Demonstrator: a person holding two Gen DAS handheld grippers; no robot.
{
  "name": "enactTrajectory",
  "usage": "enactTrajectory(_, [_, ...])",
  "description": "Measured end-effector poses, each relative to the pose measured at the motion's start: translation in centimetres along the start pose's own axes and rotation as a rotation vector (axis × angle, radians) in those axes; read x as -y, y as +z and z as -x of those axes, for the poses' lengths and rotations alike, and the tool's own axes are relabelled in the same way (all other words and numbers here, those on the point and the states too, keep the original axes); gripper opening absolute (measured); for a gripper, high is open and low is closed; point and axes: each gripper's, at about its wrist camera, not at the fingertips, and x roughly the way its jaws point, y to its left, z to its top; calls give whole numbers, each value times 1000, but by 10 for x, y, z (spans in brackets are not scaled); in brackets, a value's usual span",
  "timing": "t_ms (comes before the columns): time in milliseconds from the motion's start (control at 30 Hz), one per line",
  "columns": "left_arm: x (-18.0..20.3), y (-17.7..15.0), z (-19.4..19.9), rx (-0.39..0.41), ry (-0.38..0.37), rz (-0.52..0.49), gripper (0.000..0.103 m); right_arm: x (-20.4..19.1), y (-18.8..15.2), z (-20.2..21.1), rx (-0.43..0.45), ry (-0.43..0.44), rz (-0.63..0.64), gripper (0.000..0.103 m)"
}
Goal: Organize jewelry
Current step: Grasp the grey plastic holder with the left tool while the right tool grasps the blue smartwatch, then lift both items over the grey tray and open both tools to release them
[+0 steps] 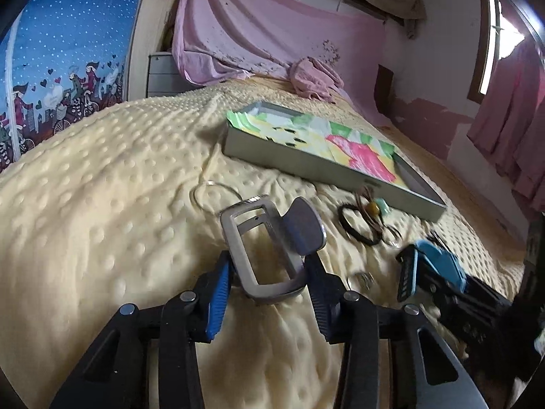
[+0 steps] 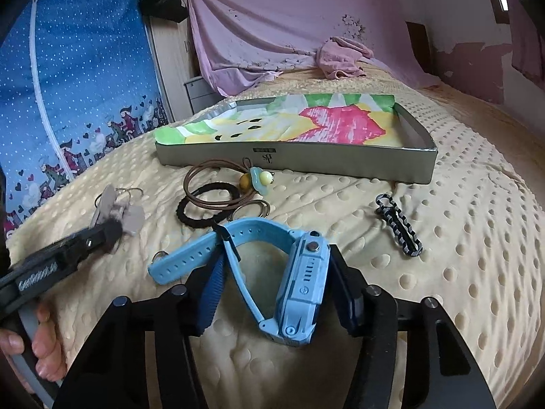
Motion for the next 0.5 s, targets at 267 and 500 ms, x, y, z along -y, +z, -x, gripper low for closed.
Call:
enactTrajectory(267, [7, -17, 21, -37, -44, -15, 40, 2, -2, 19, 25, 23, -2, 31])
enactTrajectory(500, [21, -30, 42, -32, -118, -42, 40, 2, -7, 52, 101, 69, -3, 31])
